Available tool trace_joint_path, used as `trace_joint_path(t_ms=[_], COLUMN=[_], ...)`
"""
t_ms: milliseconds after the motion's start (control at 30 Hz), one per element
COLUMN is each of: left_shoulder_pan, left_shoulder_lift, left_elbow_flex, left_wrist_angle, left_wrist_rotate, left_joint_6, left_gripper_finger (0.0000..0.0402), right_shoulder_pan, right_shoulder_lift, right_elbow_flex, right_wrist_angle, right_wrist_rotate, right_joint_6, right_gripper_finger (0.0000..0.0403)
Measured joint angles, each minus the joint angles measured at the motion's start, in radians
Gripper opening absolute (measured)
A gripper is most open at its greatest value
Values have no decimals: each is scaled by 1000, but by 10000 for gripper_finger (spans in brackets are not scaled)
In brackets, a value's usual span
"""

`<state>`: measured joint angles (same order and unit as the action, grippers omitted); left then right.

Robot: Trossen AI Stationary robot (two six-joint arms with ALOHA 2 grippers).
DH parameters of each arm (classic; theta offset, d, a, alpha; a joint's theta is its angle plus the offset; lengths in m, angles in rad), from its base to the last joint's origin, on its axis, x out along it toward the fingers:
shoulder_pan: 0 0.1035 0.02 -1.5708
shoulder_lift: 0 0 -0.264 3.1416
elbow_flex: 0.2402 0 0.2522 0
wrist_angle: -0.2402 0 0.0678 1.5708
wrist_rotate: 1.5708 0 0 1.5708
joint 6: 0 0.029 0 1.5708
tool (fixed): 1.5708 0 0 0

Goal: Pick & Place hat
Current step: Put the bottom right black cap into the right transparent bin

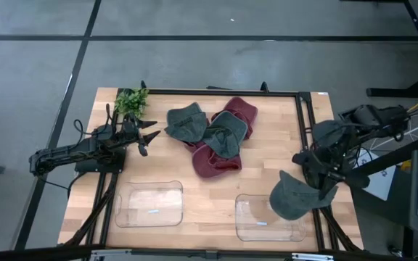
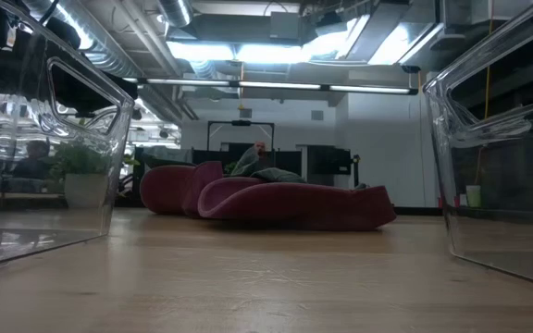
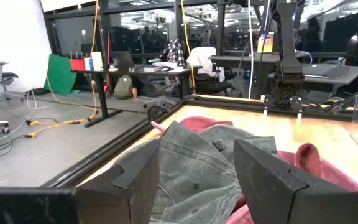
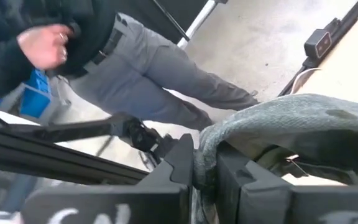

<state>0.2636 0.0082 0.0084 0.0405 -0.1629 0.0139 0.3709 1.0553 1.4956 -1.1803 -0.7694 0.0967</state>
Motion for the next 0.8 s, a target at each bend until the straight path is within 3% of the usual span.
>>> trace_joint_path(t_ms=[467,800], left_shoulder_pan=[0,0], left_shoulder_lift=[0,0], left_elbow_flex=[0,0], left_wrist_angle=[0,0], left_wrist_rotate=[0,0], left_joint_6=[0,0], left_gripper_finger=[198,198], right_shoulder_pan=[116,159], right_shoulder_lift=[95,190], right_elbow_flex=[0,0], right_wrist_angle=[0,-31], right_wrist_rotate=[22,120], right_joint_6=[-190,-260], right_gripper_finger=[34,36])
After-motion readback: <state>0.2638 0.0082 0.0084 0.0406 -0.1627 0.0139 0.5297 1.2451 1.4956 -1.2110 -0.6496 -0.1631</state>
